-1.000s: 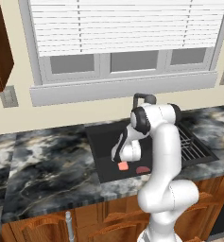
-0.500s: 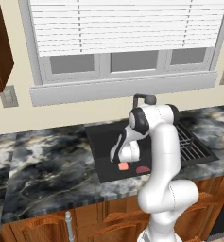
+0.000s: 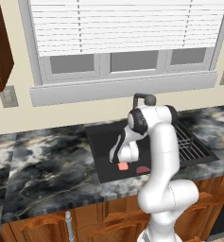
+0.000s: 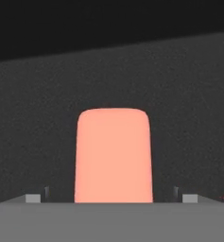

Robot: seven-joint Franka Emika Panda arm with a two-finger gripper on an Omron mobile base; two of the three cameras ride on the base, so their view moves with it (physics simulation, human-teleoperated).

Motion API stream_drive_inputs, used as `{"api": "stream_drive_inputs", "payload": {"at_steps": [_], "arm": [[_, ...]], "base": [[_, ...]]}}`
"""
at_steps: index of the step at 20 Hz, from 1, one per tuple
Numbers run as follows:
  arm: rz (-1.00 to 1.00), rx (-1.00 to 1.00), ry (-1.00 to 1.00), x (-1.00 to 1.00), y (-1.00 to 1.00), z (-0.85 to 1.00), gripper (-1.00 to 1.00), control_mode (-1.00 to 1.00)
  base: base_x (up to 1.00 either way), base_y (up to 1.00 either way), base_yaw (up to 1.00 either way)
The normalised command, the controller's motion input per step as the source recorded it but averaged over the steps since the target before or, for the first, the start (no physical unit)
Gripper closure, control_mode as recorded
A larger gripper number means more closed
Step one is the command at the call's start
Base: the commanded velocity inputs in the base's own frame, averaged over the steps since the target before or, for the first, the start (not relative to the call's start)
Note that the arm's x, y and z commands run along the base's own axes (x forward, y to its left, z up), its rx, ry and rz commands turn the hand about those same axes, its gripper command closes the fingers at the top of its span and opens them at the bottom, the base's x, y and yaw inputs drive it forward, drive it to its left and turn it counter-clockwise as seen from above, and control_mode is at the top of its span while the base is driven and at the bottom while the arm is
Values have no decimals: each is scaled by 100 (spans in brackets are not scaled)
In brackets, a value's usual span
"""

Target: Pick up the bar soap and soap dispenser from the sink, and place them back in the cabinet, and close the cabinet door.

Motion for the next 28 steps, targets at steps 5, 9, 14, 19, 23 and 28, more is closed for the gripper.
{"api": "stream_drive_inputs", "payload": {"at_steps": [5,9,14,19,23,28], "arm": [[0,0,0,17,0,-14,-100,-100],[0,0,0,17,0,-16,-100,-100],[0,0,0,5,0,-15,-100,-100],[0,0,0,0,0,-14,-100,-100],[0,0,1,0,0,-13,-100,-100],[0,0,2,0,0,-11,100,-100]], "base": [[0,0,0],[0,0,0],[0,0,0],[0,0,0],[0,0,0],[0,0,0]]}}
